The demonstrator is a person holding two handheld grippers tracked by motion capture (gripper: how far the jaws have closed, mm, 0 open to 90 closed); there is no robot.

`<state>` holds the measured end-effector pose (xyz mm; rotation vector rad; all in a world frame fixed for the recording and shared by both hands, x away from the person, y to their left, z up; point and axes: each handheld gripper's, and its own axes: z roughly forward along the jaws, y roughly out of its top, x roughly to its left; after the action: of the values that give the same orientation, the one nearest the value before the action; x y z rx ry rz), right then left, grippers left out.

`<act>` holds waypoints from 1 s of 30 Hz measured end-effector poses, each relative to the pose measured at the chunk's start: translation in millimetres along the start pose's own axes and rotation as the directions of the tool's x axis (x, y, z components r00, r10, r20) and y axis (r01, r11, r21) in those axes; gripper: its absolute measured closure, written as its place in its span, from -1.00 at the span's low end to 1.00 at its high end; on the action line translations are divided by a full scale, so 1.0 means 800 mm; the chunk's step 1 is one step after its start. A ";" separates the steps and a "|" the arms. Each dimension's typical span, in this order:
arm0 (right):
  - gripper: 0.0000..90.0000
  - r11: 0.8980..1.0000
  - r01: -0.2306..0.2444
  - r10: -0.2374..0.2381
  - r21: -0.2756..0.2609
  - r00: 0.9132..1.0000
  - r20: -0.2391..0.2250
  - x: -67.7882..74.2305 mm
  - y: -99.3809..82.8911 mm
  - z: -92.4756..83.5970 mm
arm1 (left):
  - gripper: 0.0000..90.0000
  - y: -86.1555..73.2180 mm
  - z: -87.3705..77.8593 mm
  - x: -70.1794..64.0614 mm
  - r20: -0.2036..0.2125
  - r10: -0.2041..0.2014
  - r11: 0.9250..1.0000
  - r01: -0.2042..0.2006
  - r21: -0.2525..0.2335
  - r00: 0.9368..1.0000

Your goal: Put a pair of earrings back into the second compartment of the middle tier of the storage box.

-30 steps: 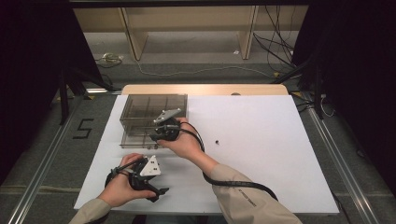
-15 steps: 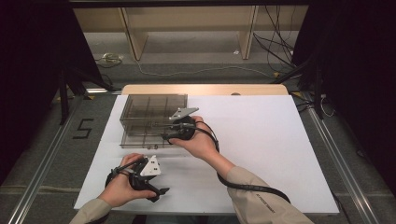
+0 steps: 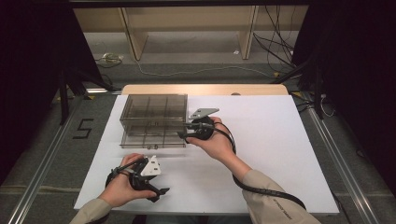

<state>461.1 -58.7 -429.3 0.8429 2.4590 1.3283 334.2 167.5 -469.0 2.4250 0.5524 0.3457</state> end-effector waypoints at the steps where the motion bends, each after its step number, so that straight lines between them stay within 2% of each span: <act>1: 0.09 1.000 -0.005 0.005 0.001 1.000 0.002 -0.001 -0.002 -0.002 | -0.81 0.000 0.000 0.000 0.000 -0.001 1.000 0.001 0.000 1.000; 11: 0.10 0.999 -0.043 0.042 0.015 0.998 0.048 -0.027 -0.028 -0.019 | -0.81 0.000 0.000 0.000 0.000 0.000 1.000 0.000 0.000 1.000; 21: 0.15 0.994 -0.096 0.089 0.057 0.989 0.118 -0.064 -0.065 -0.030 | -0.81 0.000 0.001 0.000 0.001 0.000 1.000 0.000 0.001 1.000; 30: 0.19 0.988 -0.120 0.104 0.102 0.983 0.154 -0.079 -0.091 -0.030 | -0.81 0.000 0.001 0.000 0.000 0.000 1.000 0.000 0.001 1.000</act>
<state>474.2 -143.3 -479.8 1.0804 2.4184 1.1270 334.2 167.1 -469.3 2.4260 0.5522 0.3458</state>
